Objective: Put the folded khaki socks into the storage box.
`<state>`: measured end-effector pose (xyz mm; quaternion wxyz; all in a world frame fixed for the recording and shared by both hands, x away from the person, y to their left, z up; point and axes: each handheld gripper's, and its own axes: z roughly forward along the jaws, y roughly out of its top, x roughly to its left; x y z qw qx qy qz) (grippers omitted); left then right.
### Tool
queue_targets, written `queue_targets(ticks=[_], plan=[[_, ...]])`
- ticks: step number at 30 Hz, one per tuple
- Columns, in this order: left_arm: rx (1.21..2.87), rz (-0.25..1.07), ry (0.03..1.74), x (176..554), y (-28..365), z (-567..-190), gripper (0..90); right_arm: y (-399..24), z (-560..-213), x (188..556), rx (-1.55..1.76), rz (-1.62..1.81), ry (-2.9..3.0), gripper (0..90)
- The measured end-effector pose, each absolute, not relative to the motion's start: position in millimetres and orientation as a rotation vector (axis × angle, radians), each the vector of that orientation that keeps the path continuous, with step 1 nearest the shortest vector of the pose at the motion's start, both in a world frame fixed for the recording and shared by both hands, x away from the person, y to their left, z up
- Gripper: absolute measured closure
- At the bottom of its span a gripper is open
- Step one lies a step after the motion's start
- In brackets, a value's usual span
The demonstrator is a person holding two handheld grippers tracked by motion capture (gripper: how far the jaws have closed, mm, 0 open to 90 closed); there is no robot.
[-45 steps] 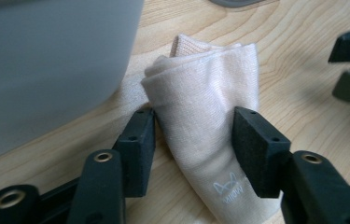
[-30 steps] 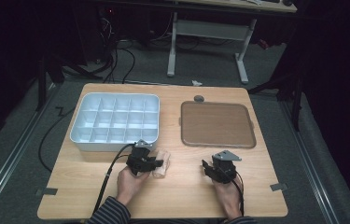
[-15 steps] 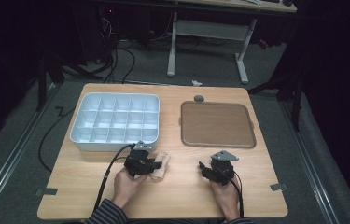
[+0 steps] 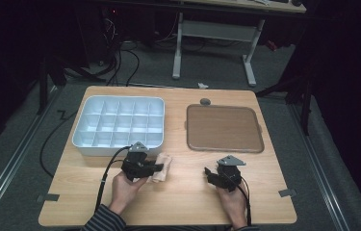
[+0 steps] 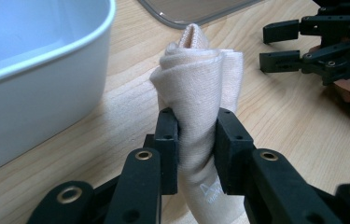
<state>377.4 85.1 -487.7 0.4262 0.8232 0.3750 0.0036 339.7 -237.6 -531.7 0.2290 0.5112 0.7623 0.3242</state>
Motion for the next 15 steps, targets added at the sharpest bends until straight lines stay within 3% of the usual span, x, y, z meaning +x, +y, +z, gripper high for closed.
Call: queue_targets(ticks=[15], plan=[[2.044, 0.034, 0.964, 381, 101, -466, 73.3, -238, -532, 340, 1.402, 0.892, 2.103, 37.5]])
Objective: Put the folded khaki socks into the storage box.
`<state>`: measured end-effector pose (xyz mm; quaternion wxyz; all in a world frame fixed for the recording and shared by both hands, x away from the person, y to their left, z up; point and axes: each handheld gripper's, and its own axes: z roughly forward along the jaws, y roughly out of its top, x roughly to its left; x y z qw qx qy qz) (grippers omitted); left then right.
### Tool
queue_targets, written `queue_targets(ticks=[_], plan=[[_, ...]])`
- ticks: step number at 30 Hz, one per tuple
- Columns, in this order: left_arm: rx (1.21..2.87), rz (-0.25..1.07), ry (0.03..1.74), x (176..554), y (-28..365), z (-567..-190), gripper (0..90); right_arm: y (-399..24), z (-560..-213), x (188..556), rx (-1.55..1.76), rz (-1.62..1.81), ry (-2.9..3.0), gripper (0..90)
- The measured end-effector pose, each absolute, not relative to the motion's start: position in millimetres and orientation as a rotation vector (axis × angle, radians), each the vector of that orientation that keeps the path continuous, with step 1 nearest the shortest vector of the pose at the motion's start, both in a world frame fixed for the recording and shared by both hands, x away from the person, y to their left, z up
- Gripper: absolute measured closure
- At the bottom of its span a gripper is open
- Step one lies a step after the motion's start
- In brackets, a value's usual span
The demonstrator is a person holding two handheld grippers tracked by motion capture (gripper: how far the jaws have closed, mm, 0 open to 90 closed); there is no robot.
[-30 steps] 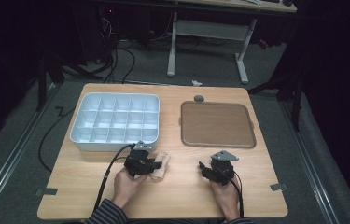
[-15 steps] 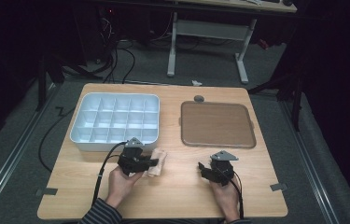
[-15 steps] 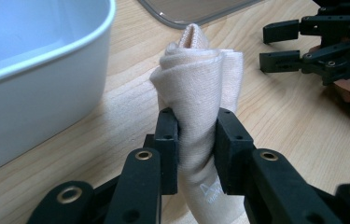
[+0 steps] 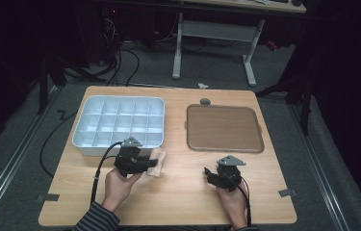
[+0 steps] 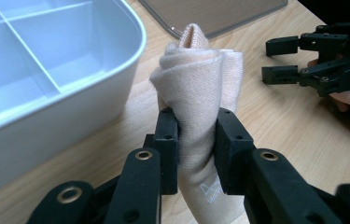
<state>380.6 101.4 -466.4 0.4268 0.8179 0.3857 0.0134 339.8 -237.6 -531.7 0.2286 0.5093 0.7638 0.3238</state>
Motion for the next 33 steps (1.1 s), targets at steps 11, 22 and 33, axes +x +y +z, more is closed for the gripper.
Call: queue_targets(ticks=[11, 22, 33], plan=[[2.047, 0.026, 0.974, 393, 109, -459, 73.3, -238, -532, 340, 1.401, 0.894, 2.106, 36.7], [2.015, 0.081, 0.994, 400, 125, -440, 73.3, -237, -532, 340, 1.401, 0.893, 2.107, 36.4], [2.0, 0.106, 1.031, 416, 140, -433, 73.3, -237, -532, 340, 1.402, 0.893, 2.106, 36.2]])
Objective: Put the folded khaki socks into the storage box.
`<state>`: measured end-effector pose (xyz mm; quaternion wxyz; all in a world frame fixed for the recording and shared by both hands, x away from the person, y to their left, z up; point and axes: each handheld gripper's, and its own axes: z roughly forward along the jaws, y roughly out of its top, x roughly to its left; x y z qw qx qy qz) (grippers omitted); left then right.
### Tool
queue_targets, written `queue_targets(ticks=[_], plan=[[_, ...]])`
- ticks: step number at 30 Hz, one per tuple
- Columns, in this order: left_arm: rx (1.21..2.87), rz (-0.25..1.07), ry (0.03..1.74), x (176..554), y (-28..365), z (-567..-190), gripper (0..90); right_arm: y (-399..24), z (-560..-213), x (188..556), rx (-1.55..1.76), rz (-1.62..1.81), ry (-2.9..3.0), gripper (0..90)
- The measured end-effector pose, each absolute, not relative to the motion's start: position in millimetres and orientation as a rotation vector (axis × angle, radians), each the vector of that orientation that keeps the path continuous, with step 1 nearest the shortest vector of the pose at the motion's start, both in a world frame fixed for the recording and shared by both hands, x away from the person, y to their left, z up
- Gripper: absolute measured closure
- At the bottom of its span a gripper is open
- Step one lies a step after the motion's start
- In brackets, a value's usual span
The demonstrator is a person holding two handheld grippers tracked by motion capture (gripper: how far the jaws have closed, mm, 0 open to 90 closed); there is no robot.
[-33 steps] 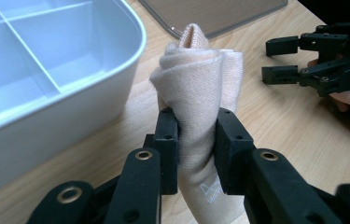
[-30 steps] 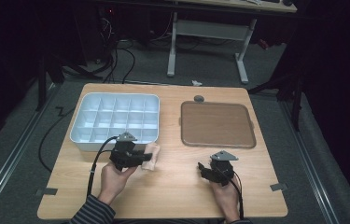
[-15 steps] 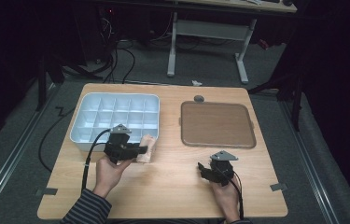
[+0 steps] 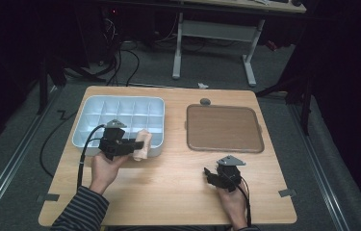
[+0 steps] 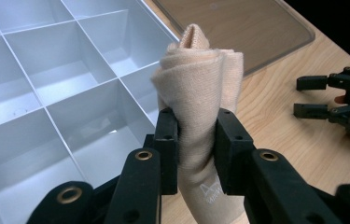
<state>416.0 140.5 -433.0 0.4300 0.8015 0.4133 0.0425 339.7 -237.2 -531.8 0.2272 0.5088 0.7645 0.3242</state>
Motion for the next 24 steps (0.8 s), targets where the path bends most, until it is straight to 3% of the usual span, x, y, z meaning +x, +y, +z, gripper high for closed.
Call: queue_targets(ticks=[24], plan=[[1.95, 0.15, 1.092, 437, 170, -424, 73.3, -237, -532, 340, 1.401, 0.893, 2.106, 36.2]])
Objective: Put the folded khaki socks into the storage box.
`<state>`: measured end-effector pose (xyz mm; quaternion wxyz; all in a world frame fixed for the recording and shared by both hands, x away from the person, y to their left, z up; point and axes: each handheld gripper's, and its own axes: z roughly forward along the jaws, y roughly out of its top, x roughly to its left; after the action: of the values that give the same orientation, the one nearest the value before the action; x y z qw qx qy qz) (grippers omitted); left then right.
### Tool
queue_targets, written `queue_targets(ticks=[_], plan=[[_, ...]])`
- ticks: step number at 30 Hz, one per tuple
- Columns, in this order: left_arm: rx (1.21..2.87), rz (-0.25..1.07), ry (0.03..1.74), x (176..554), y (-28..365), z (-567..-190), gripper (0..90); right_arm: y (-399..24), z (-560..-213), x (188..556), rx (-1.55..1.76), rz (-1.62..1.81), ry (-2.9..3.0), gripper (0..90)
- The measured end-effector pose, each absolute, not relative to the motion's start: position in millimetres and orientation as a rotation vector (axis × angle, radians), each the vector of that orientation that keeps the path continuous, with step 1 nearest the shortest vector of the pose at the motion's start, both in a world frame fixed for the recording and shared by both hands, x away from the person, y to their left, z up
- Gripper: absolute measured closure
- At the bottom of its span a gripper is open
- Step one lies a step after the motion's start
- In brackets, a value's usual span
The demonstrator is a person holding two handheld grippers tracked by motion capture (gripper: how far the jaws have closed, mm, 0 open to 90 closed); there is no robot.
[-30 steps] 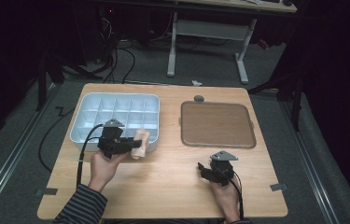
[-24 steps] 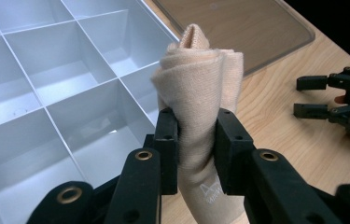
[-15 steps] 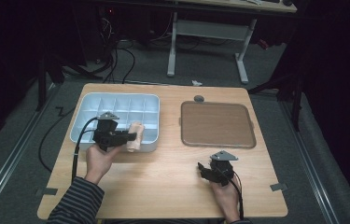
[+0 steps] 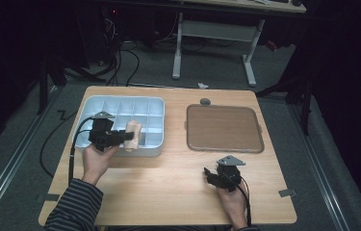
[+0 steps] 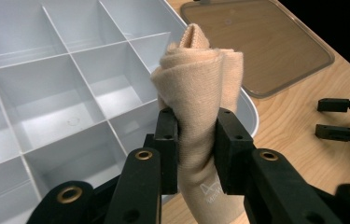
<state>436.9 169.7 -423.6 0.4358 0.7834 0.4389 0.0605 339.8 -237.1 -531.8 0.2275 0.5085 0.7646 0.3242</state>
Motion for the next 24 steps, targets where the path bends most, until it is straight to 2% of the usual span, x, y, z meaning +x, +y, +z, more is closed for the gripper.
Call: queue_targets(ticks=[8, 24], plan=[[1.935, 0.151, 1.121, 444, 181, -420, 73.3, -237, -532, 340, 1.392, 0.895, 2.112, 36.3], [1.955, 0.124, 1.182, 460, 192, -435, 73.3, -236, -532, 340, 1.387, 0.895, 2.117, 36.2]])
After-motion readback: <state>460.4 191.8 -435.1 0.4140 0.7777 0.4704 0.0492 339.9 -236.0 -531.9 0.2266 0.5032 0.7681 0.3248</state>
